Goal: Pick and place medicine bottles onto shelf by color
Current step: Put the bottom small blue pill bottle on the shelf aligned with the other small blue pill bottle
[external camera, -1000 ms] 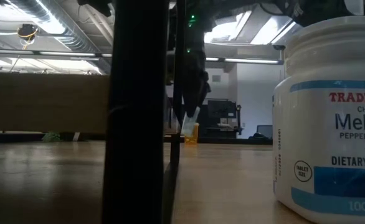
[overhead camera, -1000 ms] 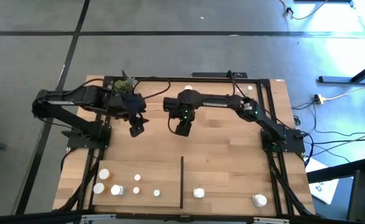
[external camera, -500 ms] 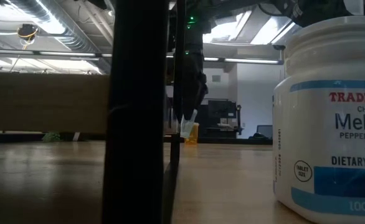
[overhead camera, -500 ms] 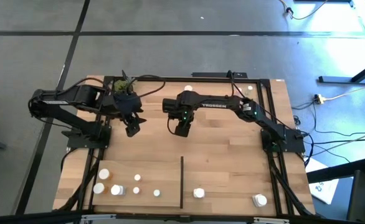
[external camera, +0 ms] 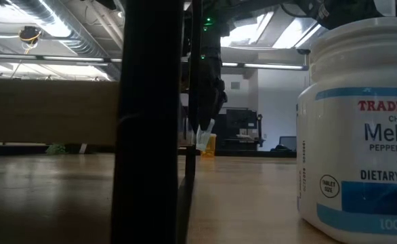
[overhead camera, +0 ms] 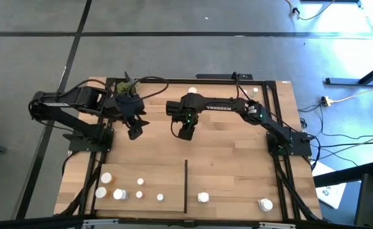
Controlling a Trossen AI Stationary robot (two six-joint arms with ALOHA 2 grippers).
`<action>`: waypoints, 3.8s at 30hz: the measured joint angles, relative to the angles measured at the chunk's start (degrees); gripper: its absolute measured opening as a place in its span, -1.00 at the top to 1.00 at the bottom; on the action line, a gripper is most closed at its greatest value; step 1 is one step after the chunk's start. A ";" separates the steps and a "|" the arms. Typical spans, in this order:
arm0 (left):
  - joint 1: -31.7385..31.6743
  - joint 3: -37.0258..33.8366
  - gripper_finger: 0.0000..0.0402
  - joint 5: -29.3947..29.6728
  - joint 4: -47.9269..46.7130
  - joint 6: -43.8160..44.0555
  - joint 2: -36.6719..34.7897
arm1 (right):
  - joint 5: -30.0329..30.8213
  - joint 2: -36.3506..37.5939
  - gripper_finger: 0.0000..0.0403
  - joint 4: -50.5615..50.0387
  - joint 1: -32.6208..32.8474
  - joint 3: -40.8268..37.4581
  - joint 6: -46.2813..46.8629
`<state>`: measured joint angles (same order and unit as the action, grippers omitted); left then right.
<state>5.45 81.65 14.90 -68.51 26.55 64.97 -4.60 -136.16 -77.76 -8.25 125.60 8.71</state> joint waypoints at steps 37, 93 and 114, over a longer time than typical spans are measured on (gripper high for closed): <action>0.00 -0.02 -0.03 0.02 0.00 -0.15 0.00 | -4.01 -0.15 0.13 2.49 0.22 -6.49 1.31; -2.11 -26.75 -0.03 -2.09 39.02 -16.47 3.50 | 17.03 35.42 0.08 -11.13 6.89 8.68 -0.47; -11.98 -9.31 -0.03 -18.41 40.65 -33.94 31.66 | 17.07 41.68 0.08 -12.26 6.97 8.66 -2.27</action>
<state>-6.52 72.34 -3.52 -27.87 -7.39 96.63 12.47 -94.48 -90.01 -1.28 134.26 6.44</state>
